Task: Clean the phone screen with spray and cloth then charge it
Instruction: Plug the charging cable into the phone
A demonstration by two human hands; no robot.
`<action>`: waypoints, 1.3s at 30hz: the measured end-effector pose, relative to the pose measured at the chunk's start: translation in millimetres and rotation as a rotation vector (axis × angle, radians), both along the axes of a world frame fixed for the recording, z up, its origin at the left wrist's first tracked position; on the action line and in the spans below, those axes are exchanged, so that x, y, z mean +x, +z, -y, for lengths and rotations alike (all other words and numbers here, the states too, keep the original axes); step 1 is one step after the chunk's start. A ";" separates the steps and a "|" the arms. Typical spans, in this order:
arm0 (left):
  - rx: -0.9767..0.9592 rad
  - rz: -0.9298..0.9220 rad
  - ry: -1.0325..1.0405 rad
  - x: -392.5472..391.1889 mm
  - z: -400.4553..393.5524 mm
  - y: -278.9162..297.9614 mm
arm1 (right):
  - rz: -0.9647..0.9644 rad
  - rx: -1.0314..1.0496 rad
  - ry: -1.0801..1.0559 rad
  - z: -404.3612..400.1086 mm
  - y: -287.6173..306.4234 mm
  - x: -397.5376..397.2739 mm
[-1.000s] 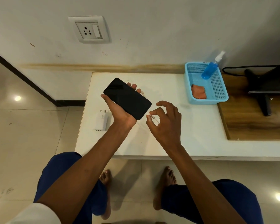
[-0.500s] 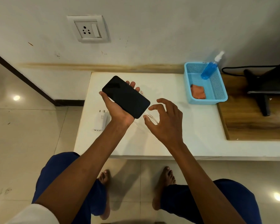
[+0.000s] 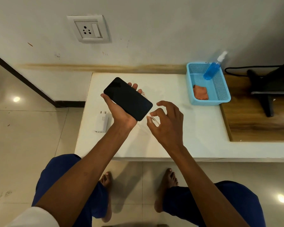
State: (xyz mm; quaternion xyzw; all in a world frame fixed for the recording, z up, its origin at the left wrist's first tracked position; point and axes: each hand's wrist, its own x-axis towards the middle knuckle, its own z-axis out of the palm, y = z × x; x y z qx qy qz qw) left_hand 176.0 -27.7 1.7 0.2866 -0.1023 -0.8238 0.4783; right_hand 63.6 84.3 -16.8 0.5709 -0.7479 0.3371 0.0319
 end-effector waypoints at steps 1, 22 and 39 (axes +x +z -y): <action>-0.005 -0.002 -0.003 0.5 1.4 0.4 | -0.005 0.012 0.011 0.6 1.3 -0.9; 0.033 0.059 -0.493 -18.0 -5.2 -8.8 | 1.283 0.186 0.087 3.0 24.8 -35.5; -1.021 1.649 -0.569 20.5 4.4 -42.2 | 1.482 0.133 -0.441 -8.9 -7.8 -59.5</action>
